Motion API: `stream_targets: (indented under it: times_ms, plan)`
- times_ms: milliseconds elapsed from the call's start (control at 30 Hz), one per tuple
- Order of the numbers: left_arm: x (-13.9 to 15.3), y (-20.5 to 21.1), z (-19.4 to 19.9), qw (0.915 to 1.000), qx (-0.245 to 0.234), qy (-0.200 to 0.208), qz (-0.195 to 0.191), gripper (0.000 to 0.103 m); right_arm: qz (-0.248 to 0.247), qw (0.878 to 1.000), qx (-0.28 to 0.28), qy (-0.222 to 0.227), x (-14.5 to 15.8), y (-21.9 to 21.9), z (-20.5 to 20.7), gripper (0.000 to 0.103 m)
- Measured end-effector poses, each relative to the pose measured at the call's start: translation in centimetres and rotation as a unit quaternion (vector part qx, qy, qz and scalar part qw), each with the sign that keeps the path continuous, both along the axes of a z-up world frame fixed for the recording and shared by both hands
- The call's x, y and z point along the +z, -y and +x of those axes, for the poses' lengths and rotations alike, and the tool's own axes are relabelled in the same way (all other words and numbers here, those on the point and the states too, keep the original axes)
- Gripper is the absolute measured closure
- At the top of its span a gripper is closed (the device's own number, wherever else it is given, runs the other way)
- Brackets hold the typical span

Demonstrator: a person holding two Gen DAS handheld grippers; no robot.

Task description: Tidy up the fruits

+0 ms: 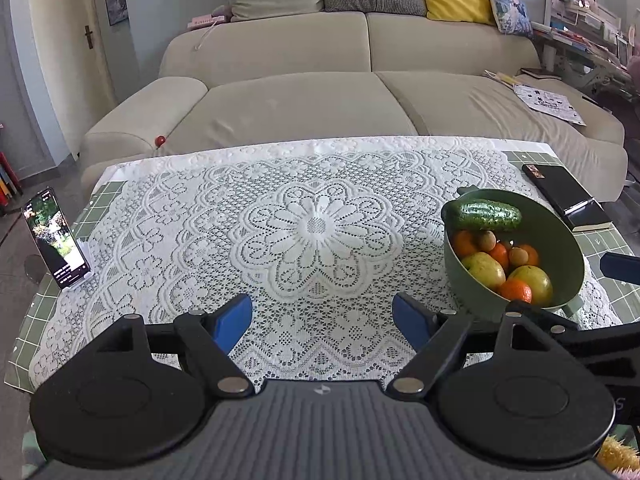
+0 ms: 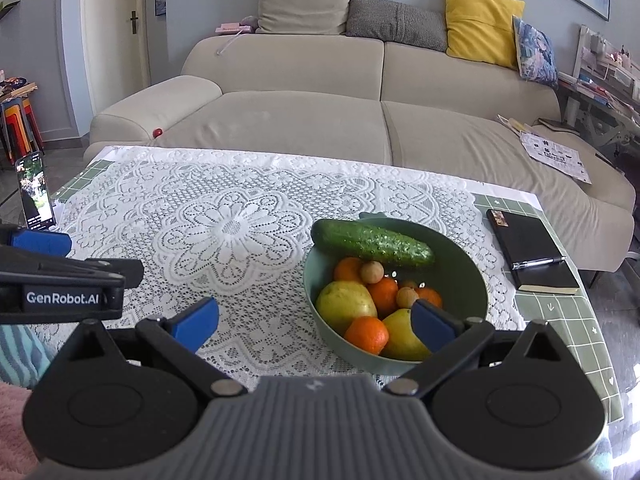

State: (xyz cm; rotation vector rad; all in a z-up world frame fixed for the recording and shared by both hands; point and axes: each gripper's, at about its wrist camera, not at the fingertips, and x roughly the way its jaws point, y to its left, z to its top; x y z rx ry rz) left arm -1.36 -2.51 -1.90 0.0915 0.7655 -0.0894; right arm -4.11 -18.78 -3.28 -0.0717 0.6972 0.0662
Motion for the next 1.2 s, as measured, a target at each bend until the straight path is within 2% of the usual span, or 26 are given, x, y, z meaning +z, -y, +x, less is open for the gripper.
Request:
stream_targets:
  times_ms: [1200]
  plan:
    - [-0.25,-0.36,0.02,0.9999,0.008,-0.011,-0.009,0.010,-0.004,1.000,0.002,-0.004,-0.12,-0.06,-0.02,0.004]
